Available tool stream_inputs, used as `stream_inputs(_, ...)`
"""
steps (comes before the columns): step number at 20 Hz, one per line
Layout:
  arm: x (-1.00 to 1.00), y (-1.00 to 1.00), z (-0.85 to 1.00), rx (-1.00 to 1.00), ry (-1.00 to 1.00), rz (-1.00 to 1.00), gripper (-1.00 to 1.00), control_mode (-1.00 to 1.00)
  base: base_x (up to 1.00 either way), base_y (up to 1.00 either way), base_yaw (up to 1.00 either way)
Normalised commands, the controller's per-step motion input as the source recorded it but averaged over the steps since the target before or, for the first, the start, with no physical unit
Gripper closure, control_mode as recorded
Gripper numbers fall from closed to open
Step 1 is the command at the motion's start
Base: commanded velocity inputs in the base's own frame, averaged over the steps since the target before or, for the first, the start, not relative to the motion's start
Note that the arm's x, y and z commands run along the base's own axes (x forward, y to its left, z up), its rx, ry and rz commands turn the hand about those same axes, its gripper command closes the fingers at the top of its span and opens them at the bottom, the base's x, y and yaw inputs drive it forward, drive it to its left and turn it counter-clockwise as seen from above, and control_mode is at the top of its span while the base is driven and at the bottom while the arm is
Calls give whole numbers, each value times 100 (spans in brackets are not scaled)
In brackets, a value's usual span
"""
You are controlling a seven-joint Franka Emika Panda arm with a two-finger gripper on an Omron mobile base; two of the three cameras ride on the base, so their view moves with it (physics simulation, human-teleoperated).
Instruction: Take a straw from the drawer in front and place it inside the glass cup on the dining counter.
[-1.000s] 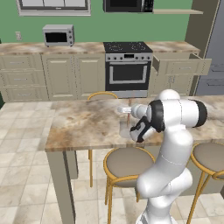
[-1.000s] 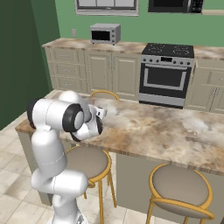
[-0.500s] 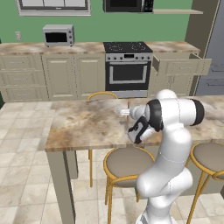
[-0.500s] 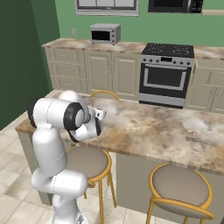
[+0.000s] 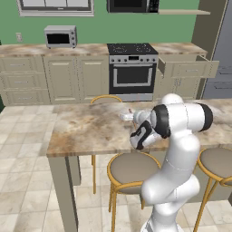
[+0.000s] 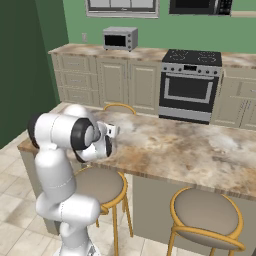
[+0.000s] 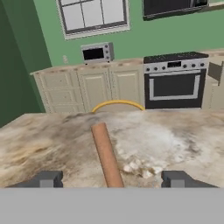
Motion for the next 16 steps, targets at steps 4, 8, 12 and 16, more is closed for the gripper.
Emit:
stream_inputs(4,-20,0,7,-2,-7,0,-100,-100,0,0,0)
stream_inputs(8,-37,0,55,0,-13,0,-100,-100,0,0,0)
stream_inputs(12,-33,0,90,-3,-11,0,-100,-100,0,0,0)
stream_inputs(16,-25,0,93,-8,-5,0,-100,-100,0,0,0)
